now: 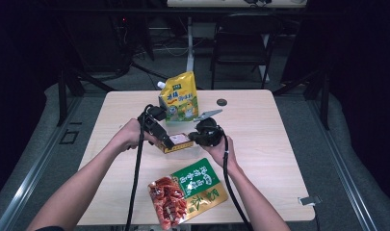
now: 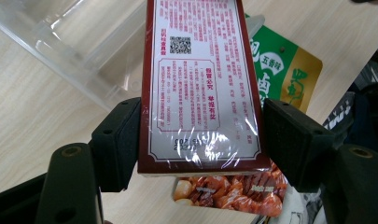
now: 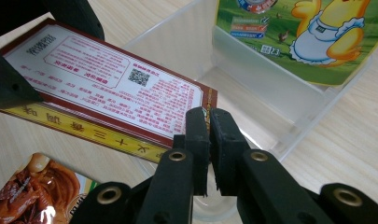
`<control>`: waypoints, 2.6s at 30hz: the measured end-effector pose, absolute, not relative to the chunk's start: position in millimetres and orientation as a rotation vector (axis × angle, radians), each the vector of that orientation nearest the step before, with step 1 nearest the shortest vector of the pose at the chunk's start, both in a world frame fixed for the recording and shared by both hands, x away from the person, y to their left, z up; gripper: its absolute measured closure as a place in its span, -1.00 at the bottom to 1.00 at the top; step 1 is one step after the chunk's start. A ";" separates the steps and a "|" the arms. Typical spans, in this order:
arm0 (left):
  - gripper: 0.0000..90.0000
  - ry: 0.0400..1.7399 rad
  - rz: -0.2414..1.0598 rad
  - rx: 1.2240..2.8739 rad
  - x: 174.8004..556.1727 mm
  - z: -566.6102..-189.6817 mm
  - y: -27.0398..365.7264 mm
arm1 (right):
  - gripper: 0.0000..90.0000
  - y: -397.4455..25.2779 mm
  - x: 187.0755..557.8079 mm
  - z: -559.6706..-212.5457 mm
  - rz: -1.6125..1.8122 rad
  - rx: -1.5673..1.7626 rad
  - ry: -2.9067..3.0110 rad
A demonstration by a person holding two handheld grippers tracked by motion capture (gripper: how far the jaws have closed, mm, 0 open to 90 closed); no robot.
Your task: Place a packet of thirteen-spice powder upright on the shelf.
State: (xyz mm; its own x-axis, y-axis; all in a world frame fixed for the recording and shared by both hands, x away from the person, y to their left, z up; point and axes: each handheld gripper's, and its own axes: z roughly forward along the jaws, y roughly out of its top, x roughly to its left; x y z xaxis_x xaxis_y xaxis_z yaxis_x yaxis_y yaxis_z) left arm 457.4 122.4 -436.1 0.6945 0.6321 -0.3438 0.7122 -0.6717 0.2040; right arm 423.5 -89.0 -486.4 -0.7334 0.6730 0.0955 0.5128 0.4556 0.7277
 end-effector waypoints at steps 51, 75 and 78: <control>-0.29 1.094 -0.067 2.538 439.3 -404.6 105.1 | 0.50 -90.4 420.8 -488.4 1.195 0.969 2.535; -0.38 1.093 -0.076 2.451 447.6 -399.5 108.4 | 0.48 -66.8 403.4 -483.7 1.204 0.577 2.496; -0.37 1.085 -0.072 2.438 447.7 -400.4 111.7 | 0.49 -67.7 405.1 -485.1 1.209 0.573 2.508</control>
